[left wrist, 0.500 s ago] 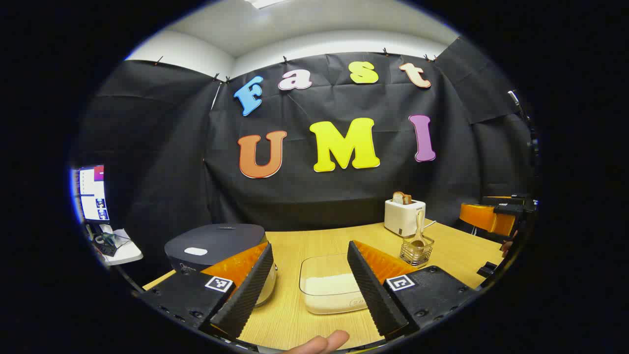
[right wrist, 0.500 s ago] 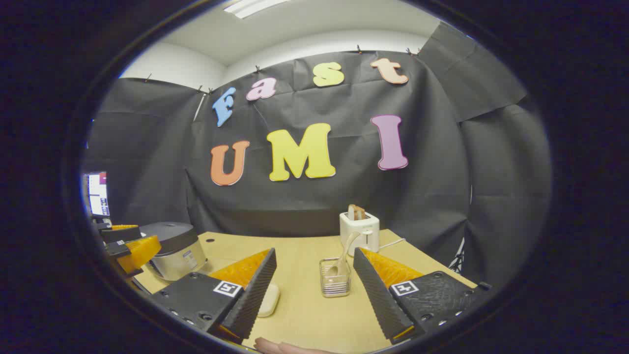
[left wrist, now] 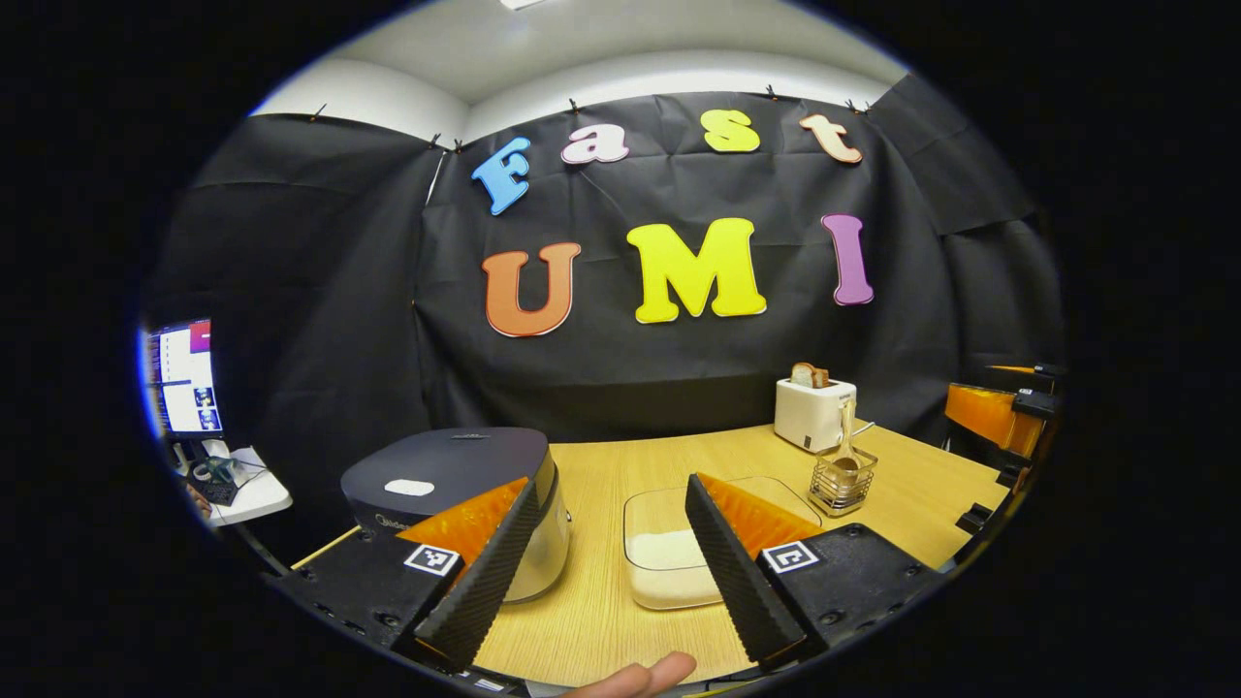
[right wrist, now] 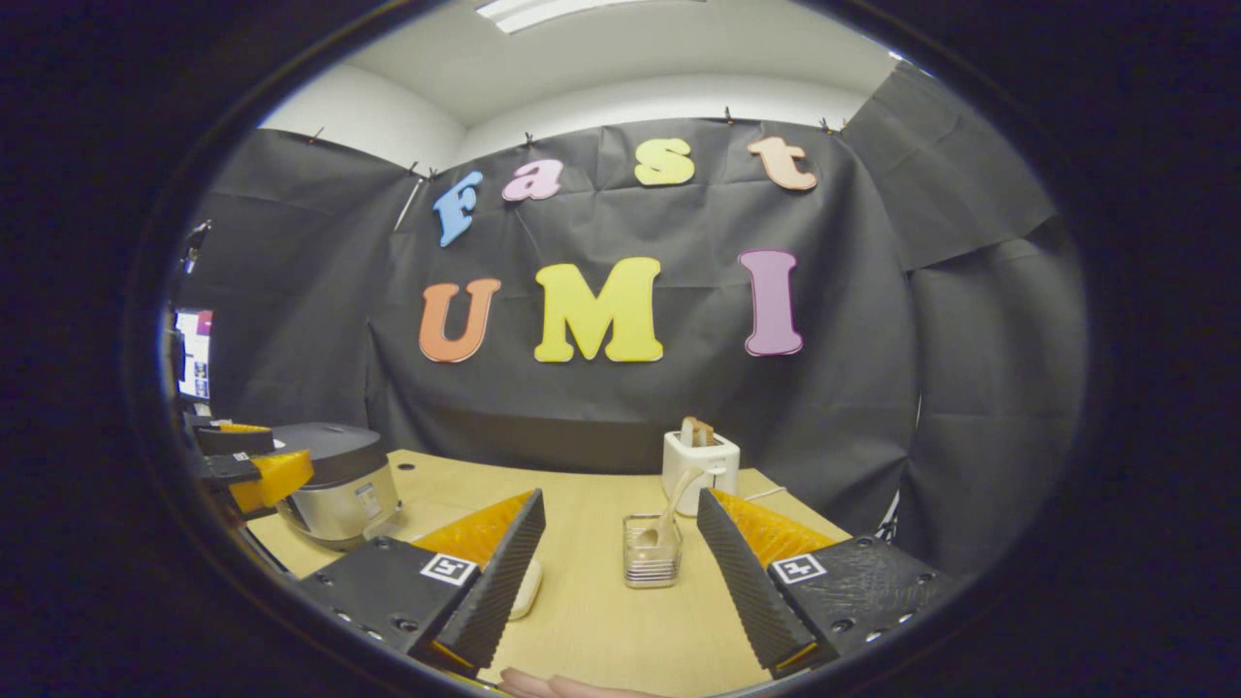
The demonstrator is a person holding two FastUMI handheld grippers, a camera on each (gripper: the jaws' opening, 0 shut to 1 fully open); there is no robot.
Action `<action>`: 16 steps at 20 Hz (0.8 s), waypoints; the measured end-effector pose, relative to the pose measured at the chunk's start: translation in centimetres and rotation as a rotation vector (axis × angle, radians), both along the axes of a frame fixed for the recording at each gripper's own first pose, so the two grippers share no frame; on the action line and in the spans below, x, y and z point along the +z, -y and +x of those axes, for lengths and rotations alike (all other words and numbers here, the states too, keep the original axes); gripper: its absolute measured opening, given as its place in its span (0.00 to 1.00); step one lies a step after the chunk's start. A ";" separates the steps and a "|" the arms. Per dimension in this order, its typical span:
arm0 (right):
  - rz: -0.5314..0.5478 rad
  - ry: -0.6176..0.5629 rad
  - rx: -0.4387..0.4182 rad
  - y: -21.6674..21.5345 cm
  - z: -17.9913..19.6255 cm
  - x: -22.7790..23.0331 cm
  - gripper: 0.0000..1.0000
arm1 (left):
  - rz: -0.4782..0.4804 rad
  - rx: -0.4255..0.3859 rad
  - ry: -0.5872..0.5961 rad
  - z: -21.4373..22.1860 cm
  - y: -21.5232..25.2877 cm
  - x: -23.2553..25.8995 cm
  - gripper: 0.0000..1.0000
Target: Close the left gripper, press the button to open the rice cooker; take a wooden spoon from the chopstick holder with the right hand, scoop a spoonful of rice and pour it into the rice cooker, then put the wooden spoon back into the chopstick holder.
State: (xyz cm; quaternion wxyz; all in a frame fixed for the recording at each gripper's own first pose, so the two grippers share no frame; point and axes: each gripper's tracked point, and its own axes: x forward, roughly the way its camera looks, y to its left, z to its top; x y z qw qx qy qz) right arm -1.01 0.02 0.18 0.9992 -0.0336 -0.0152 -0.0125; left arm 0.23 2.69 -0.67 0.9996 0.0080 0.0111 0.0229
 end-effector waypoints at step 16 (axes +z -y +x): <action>-0.043 -0.004 -0.023 0.8 0.4 -0.2 0.95 | -0.076 0.119 -0.088 1.3 -8.3 -0.8 0.73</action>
